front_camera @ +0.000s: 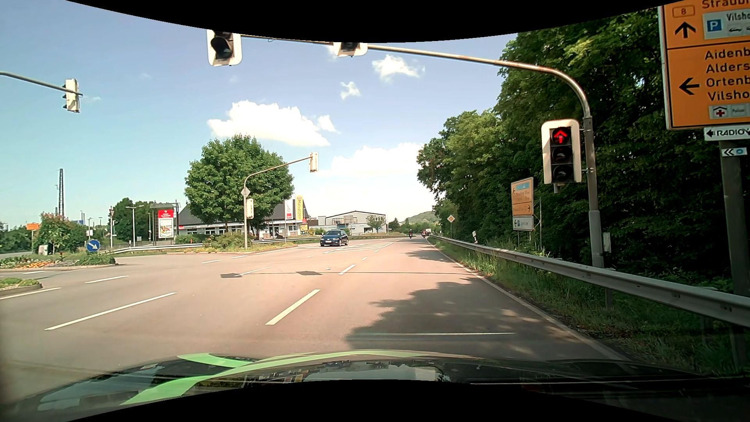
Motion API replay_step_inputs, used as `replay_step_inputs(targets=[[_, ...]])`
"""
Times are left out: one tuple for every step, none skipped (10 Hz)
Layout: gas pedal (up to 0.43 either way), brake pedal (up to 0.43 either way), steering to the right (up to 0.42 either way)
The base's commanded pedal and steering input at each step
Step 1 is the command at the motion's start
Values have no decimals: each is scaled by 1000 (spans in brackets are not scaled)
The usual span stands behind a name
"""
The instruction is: Follow the waypoints while adhering to traffic rules and regulations
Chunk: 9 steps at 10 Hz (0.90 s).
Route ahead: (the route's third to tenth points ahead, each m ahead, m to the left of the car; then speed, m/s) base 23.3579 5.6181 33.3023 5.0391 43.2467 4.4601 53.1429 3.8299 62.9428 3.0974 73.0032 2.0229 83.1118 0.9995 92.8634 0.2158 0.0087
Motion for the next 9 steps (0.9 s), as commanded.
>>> replay_step_inputs(targets=[[0,159,1],[0,159,0],[0,159,1],[0,165,1],[0,165,1],[0,165,1],[0,165,1],[0,165,0],[0,165,0]])
